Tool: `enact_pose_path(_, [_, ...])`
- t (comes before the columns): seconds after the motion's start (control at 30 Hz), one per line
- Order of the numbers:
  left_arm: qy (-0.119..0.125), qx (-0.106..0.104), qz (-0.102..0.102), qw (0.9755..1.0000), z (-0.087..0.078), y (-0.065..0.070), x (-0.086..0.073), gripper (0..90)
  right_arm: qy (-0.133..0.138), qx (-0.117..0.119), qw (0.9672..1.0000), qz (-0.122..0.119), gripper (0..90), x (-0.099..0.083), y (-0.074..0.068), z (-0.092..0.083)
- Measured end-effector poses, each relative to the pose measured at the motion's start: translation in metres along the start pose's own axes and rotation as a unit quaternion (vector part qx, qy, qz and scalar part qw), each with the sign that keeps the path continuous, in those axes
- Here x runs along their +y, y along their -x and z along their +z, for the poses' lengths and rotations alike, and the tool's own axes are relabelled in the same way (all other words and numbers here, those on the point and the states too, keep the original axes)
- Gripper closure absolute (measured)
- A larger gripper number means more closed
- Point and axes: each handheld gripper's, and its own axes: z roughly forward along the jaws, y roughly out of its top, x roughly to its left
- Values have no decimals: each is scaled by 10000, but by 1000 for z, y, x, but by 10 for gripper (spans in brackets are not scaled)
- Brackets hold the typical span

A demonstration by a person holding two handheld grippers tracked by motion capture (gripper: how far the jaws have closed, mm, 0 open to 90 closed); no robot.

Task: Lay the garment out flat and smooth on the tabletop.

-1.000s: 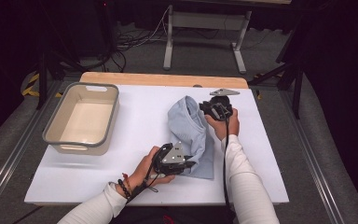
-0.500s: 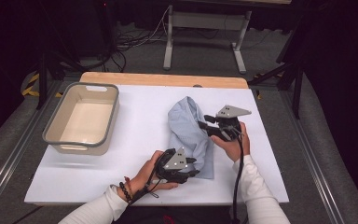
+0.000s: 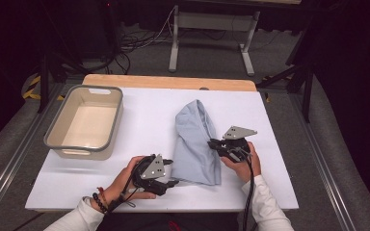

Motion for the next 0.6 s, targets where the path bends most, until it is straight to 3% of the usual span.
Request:
enact_pose_path(0.03, [20, -30, -10, 10000, 1, 0, 0, 316, -48, -26, 10000, -36, 874, -1, 0, -1])
enact_pose_path(0.13, [-47, -99, 53, 9999, 7, 2, 1, 435, -81, -90, 9998, -134, 883, -1, -1, -3])
enact_pose_path(0.17, [-81, -98, 91, 9999, 11, 4, 2, 510, 33, -171, 9998, -92, 885, 2, -1, -11])
enact_pose_path(0.23, [-188, -116, 43, 9997, 18, 7, 2, 546, 125, -140, 9998, -51, 884, 3, 0, -16])
enact_pose_path(0.3, [-240, -155, 69, 9996, 20, 7, 1, 682, 162, -189, 9997, 9, 885, 3, 1, -18])
enact_pose_path(0.33, [-272, -144, -2, 9995, 22, 8, 1, 707, 151, -266, 9995, -24, 886, 3, 1, -19])
enact_pose_path(0.5, [-211, -240, 56, 9995, 23, 7, 1, 813, 159, -386, 9991, 58, 888, 1, 3, -27])
enact_pose_path(0.6, [-261, -292, 59, 9992, 28, 9, 2, 836, -34, -601, 9982, 76, 885, -3, 4, -24])
